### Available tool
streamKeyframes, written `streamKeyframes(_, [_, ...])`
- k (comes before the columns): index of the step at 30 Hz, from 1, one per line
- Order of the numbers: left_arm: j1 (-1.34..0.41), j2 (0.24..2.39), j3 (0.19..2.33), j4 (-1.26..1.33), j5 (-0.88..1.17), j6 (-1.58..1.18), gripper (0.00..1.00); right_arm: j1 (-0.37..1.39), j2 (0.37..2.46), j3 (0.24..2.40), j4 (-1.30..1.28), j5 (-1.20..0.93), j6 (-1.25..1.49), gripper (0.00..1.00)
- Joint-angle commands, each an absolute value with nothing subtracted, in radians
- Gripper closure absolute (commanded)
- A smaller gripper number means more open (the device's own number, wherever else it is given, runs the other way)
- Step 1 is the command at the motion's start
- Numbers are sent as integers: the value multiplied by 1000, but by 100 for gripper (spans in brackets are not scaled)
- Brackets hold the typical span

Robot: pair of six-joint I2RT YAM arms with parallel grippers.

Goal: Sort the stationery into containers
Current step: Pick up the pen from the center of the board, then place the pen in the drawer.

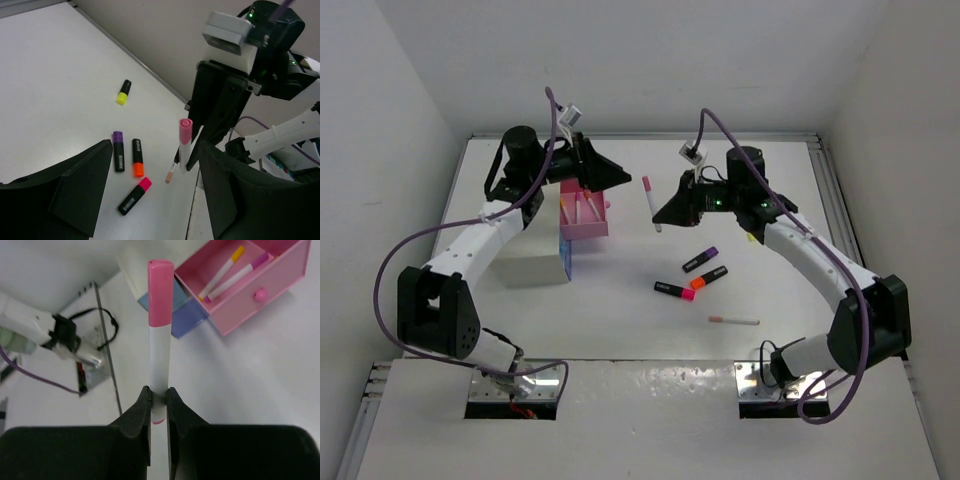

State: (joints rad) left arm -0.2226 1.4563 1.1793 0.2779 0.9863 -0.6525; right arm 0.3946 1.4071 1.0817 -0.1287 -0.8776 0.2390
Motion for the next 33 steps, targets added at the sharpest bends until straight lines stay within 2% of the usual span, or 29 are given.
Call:
streamKeyframes(1, [-252,1465,1181,402,1042,-739,25,393,1433,1115,167,-914,570,100])
streamKeyframes(5, [-278,1460,1186,399,1042,-736,25,396,1454,1109,250,-897,685,100])
streamKeyframes(13, [-311,1470,1187,368,1014,-706,25,416,1486,1141,304,-903,735,100])
streamKeyframes(16, [-330,1480,1203,351,993,-692,28,426,1499,1154,314,-902,750,100])
streamKeyframes(22, [-342,1499,1233,305,986,-667,58,442,1505,1151,360,-903,793,100])
streamKeyframes(23, [-338,1500,1236,298,980,-661,73,442,1505,1146,357,-904,793,100])
streamKeyframes(25, [-328,1497,1242,253,968,-635,91,440,1496,1141,333,-904,773,99])
streamKeyframes(26, [-315,1496,1258,233,947,-620,100,433,1493,1141,315,-904,762,81])
streamKeyframes(29, [-264,1497,1299,123,921,-556,100,394,1474,1141,162,-900,707,53])
streamKeyframes(33, [-224,1545,1457,-332,737,-202,100,292,1427,1106,-81,-893,500,51])
